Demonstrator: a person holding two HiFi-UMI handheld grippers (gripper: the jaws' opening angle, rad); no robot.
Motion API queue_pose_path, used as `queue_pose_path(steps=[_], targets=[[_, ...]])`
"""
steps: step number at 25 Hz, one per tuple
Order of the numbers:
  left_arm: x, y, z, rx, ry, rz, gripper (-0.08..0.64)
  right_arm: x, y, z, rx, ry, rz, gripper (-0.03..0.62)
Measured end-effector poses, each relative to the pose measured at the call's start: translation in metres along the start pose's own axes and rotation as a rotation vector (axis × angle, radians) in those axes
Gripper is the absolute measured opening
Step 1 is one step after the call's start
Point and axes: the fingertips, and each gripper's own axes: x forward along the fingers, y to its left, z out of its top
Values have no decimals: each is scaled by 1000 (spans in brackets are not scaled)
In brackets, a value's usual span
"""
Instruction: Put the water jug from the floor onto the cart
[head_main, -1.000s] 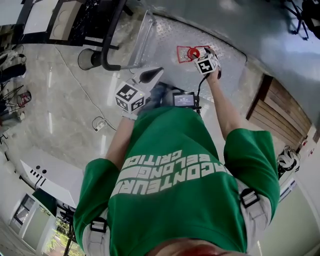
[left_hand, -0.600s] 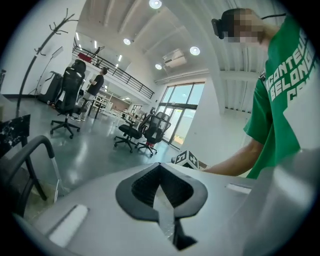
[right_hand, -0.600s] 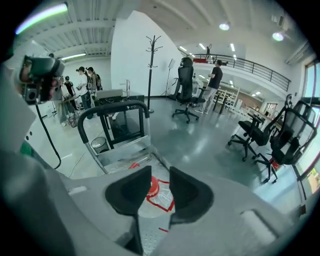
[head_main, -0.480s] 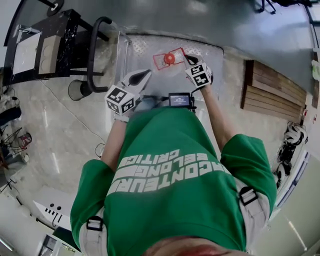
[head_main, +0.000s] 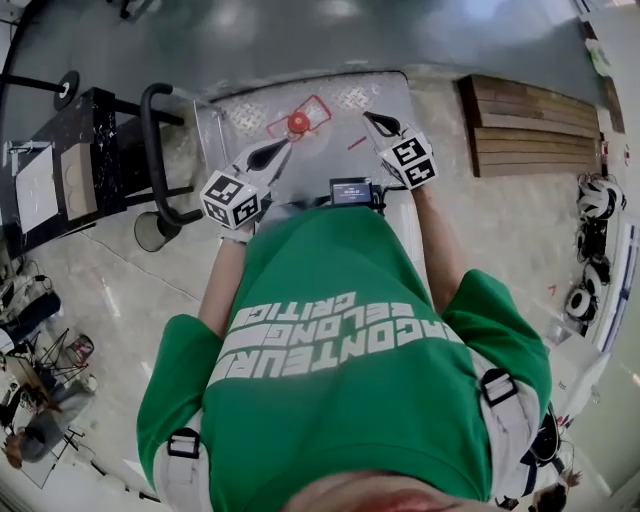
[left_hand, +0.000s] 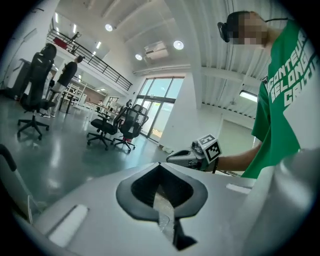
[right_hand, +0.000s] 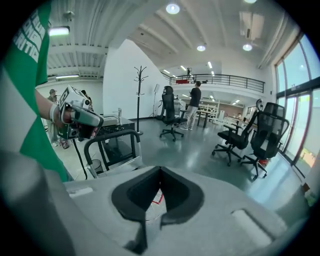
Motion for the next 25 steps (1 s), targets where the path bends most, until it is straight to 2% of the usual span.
queue_pose_path(steps=[4, 9, 18, 25], targets=[[20, -7, 8, 24, 5, -35, 12, -34, -22, 6, 29, -33, -49, -6], [35, -9, 15, 35, 10, -65, 12, -64, -21, 15, 46, -64, -80, -6], [45, -12, 10, 27, 34, -90, 14, -67, 2, 14, 104, -98, -64, -6], [46, -10, 11, 22, 36, -80, 12, -62, 4, 18, 87, -87, -45, -6]])
